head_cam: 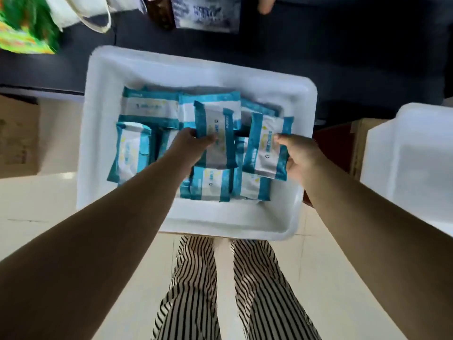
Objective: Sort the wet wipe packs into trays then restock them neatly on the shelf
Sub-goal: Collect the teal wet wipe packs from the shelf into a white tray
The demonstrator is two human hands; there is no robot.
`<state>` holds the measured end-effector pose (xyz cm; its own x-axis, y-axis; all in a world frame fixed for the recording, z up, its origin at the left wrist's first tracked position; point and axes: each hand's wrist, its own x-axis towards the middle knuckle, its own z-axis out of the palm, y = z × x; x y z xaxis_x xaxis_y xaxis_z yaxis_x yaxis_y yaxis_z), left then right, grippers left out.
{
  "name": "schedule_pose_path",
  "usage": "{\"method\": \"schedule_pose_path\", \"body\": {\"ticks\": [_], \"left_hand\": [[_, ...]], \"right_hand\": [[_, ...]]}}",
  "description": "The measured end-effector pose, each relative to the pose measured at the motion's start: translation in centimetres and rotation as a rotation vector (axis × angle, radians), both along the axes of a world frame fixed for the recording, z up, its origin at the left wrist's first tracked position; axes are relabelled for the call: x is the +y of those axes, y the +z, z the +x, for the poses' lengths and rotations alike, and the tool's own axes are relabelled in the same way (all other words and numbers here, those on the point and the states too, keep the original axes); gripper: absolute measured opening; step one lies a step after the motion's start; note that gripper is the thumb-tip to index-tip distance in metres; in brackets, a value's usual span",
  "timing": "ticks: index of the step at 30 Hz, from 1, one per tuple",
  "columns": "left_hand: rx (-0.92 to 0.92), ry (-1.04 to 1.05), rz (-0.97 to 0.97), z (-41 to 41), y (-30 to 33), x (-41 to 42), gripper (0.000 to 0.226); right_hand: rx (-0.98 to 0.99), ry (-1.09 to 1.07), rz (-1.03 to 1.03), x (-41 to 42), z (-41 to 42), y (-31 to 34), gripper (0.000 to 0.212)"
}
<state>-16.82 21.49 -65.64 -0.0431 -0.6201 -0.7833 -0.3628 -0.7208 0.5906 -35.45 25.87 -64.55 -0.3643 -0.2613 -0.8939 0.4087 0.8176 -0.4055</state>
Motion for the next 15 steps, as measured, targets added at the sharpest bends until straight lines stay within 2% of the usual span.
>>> {"method": "schedule_pose_path", "body": {"ticks": [3,5,6,9,15], "left_hand": [[-0.2,-0.185,-0.2,-1.8,-2.5,-0.6,0.015],[-0.31,-0.257,-0.286,-2.5,-3.7,-0.8,0.028],[-0.353,-0.28,-0.301,-2.7,-4.2,-0.8,0.032],[-0.482,-0.376,-0.315,-3.2,-5.2,-0.7,0.041],[-0.565,-0.521,-0.379,-4.1,-4.8,0.3,0.042]], "right_hand": [[0.051,0.011,-0.022,-1.5,-0.1,-3.1,0.012],[0.075,0.028,-0.041,-2.2,0.2,-4.2,0.006],[0.109,0.058,-0.037,-2.5,0.5,-4.4,0.002],[0.232,0.187,-0.027,-2.8,0.3,-5.3,0.024],[0.386,0.272,-0.014,-2.4,0.3,-6.0,0.022]]}}
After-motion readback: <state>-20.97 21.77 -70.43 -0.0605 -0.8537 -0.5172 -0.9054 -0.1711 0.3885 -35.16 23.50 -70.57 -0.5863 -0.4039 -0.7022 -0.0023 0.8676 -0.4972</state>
